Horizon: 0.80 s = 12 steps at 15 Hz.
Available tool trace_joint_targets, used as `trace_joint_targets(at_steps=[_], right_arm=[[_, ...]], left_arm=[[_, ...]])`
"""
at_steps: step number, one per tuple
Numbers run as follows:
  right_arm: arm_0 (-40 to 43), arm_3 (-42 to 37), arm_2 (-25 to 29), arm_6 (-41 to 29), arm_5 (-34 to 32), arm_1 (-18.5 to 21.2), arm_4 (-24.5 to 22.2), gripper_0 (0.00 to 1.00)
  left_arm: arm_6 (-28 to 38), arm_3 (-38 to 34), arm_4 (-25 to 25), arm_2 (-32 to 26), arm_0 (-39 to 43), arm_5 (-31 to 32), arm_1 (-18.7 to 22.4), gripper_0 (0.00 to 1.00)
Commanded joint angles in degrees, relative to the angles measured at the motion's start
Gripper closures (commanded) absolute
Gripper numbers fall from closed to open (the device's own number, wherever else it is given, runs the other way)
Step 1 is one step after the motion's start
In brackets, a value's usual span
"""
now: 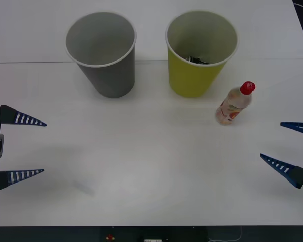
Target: Put the can into the green bin and the plastic bottle into the gray bin
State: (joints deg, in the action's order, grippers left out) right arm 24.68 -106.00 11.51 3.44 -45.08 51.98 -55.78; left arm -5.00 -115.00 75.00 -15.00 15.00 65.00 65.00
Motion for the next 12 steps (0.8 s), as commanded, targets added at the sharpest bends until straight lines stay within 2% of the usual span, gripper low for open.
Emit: trace_joint_targets(at_steps=[1,8,12], right_arm=[[-0.7,2.6,0.0,0.8,0.5,-4.1,1.8,0.00],[-4.9,7.9,0.0,2.8,0.9,-15.7,2.6,0.00],[-9.8,13.4,-0.3,4.2,0.2,-20.0,1.8,0.00]], left_arm=[[0.0,0.0,0.0,0.0,0.0,0.0,0.0,0.00],[0.0,0.0,0.0,0.0,0.0,0.0,0.0,0.00],[0.0,0.0,0.0,0.0,0.0,0.0,0.0,0.00]])
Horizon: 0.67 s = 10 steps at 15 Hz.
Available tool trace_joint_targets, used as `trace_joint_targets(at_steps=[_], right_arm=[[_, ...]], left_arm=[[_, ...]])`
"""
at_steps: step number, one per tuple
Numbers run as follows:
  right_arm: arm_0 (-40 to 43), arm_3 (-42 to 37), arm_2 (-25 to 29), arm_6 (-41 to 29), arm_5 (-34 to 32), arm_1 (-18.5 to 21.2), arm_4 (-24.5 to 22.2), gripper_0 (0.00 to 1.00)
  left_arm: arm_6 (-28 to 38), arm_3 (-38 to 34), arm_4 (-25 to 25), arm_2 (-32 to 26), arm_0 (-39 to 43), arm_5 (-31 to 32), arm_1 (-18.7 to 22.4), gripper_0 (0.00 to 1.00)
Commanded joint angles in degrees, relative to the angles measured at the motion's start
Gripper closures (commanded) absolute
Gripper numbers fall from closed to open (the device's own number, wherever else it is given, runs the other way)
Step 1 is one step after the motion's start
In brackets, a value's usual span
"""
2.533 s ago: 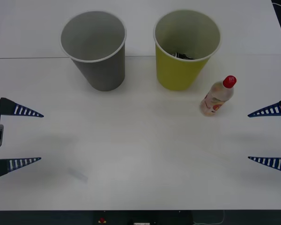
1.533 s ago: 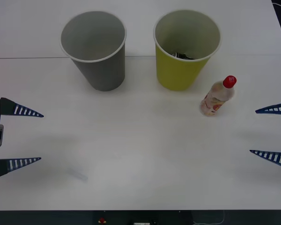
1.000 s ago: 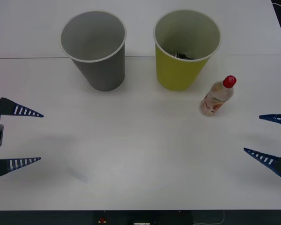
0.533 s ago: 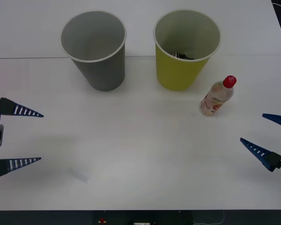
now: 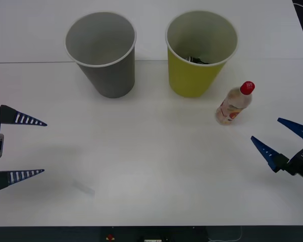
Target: Put the can into the green bin and the plastic bottle into the gray bin
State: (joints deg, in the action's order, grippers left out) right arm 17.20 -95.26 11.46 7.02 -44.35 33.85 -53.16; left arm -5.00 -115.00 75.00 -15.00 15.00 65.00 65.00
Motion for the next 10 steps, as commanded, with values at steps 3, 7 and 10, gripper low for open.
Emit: trace_joint_targets(at_steps=[3,7,10], right_arm=[[-6.6,6.6,-0.1,1.7,-0.5,-4.4,-3.0,0.00],[-10.9,10.9,-1.0,2.6,0.0,-6.6,-4.3,0.00],[-14.0,13.7,-2.8,3.8,1.5,-7.7,-4.3,0.00]], left_arm=[[0.0,0.0,0.0,0.0,0.0,0.0,0.0,0.00],[0.0,0.0,0.0,0.0,0.0,0.0,0.0,0.00],[0.0,0.0,0.0,0.0,0.0,0.0,0.0,0.00]])
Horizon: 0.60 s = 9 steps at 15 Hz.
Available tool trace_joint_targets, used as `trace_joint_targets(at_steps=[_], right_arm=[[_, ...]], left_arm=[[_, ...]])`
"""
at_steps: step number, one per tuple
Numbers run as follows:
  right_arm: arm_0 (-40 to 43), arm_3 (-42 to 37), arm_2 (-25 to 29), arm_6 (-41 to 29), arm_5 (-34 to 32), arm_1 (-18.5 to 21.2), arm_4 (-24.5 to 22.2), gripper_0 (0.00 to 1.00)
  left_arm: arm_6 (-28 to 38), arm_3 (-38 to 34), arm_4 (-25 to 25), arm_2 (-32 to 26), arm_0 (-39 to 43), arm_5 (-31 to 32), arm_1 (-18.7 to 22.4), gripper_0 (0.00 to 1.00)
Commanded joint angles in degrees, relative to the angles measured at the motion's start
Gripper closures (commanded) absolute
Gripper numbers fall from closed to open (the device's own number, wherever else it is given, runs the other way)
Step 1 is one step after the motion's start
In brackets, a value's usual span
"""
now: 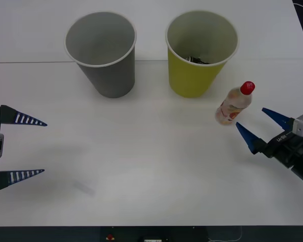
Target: Put the can into the green bin and the plastic bottle into the gray bin
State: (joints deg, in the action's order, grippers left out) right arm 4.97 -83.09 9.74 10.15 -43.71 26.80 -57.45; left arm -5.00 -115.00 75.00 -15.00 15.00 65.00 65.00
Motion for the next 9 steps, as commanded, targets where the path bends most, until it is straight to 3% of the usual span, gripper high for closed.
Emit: trace_joint_targets(at_steps=[1,9], right_arm=[[-2.6,1.9,-1.5,0.9,1.6,-0.9,-0.1,0.00],[-7.1,1.9,-7.5,1.9,10.1,-1.2,-2.0,0.00]], left_arm=[[0.0,0.0,0.0,0.0,0.0,0.0,0.0,0.00],[0.0,0.0,0.0,0.0,0.0,0.0,0.0,0.00]])
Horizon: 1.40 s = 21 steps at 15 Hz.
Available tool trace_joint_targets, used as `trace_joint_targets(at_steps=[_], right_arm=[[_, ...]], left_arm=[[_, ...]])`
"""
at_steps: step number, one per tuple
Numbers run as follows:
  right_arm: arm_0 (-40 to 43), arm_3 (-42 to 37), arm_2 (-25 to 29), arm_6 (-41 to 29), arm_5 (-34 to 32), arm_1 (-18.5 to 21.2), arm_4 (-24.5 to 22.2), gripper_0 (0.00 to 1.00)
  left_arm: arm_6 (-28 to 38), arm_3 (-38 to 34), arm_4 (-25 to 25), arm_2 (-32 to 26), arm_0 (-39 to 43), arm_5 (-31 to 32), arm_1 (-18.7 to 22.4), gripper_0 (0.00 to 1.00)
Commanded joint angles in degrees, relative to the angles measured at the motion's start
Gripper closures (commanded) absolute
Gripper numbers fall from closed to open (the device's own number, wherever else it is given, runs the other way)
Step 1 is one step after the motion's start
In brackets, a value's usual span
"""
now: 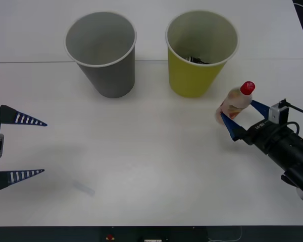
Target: Put the can into the green bin and the plastic bottle into the gray bin
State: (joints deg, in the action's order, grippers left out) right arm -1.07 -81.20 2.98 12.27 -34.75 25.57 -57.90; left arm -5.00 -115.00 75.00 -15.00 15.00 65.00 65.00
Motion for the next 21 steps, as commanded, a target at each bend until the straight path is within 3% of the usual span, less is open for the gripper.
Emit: trace_joint_targets(at_steps=[1,6,7,8,9,17,21], right_arm=[[-1.6,0.0,-0.9,-0.3,1.5,-0.1,-2.8,0.00],[-2.7,0.0,-2.4,-0.4,3.1,-0.5,-4.1,0.00],[-2.8,0.0,-2.6,-0.3,3.3,-0.5,-4.3,0.12],[-3.1,0.0,-2.8,-0.3,3.4,-0.5,-4.5,0.95],[-3.1,0.0,-3.0,-0.3,3.5,-0.5,-4.6,1.00],[-3.6,-0.3,-3.6,-0.5,1.2,0.0,-4.5,1.00],[-2.0,-3.4,-3.6,-4.9,-4.0,3.7,-4.6,1.00]], left_arm=[[0.0,0.0,0.0,0.0,0.0,0.0,0.0,0.00],[0.0,0.0,0.0,0.0,0.0,0.0,0.0,0.00],[0.0,0.0,0.0,0.0,0.0,0.0,0.0,0.00],[0.0,0.0,0.0,0.0,0.0,0.0,0.0,0.00],[0.0,0.0,0.0,0.0,0.0,0.0,0.0,0.00],[0.0,0.0,0.0,0.0,0.0,0.0,0.0,0.00],[0.0,0.0,0.0,0.0,0.0,0.0,0.0,0.00]])
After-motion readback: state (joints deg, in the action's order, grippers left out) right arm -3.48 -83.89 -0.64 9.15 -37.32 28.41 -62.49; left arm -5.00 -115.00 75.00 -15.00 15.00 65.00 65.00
